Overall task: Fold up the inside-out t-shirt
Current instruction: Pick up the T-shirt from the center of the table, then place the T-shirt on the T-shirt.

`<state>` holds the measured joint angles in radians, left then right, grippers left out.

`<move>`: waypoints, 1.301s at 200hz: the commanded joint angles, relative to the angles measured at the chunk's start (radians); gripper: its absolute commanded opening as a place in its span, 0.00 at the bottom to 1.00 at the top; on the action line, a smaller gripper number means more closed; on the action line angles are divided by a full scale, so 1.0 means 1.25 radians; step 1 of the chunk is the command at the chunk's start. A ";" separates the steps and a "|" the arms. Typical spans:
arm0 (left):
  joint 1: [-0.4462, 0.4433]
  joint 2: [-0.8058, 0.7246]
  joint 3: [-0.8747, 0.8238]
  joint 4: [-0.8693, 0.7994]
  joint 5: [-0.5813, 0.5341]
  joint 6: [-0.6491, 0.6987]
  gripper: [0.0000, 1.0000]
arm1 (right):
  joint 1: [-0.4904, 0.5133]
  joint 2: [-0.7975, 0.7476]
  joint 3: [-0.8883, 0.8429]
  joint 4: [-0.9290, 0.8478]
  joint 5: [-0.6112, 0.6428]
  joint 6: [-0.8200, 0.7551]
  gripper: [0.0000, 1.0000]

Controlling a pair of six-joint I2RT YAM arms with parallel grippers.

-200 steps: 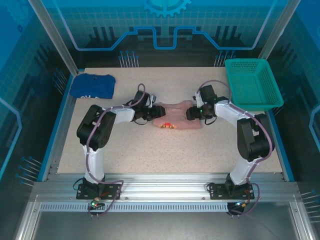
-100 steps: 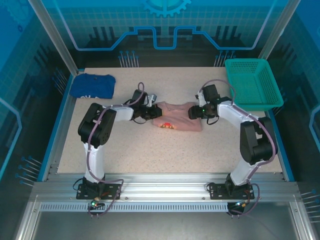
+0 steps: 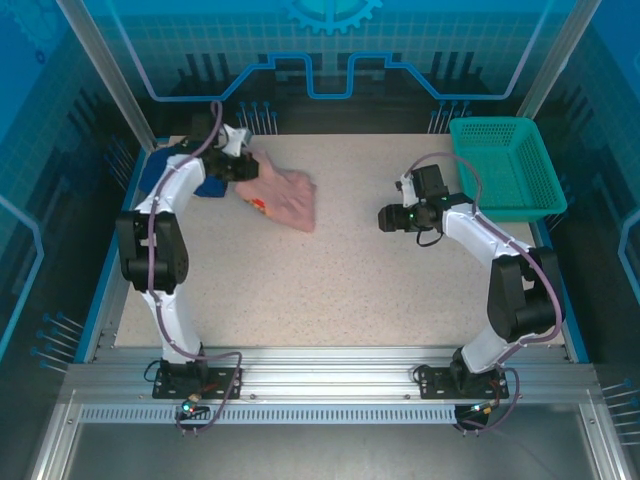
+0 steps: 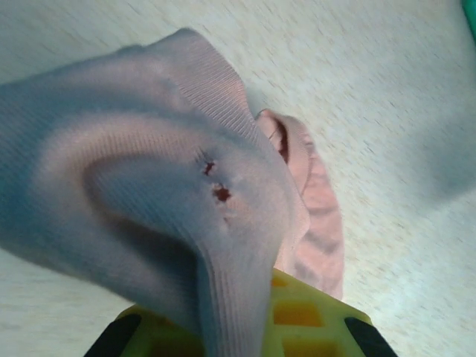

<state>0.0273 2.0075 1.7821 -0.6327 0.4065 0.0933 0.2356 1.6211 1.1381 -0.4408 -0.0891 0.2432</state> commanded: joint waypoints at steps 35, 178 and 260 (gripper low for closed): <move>0.083 0.158 0.336 -0.278 -0.115 0.185 0.00 | 0.031 -0.003 0.002 0.027 -0.041 0.011 0.70; 0.218 0.250 0.593 -0.252 -0.222 0.242 0.00 | 0.061 0.057 0.017 0.009 -0.002 -0.003 0.70; 0.231 0.375 0.607 -0.048 -0.491 0.248 0.22 | 0.076 0.067 0.032 -0.010 0.028 -0.010 0.70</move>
<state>0.3141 2.4104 2.4935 -0.8196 -0.0116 0.3893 0.3122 1.6894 1.1408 -0.4213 -0.0742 0.2424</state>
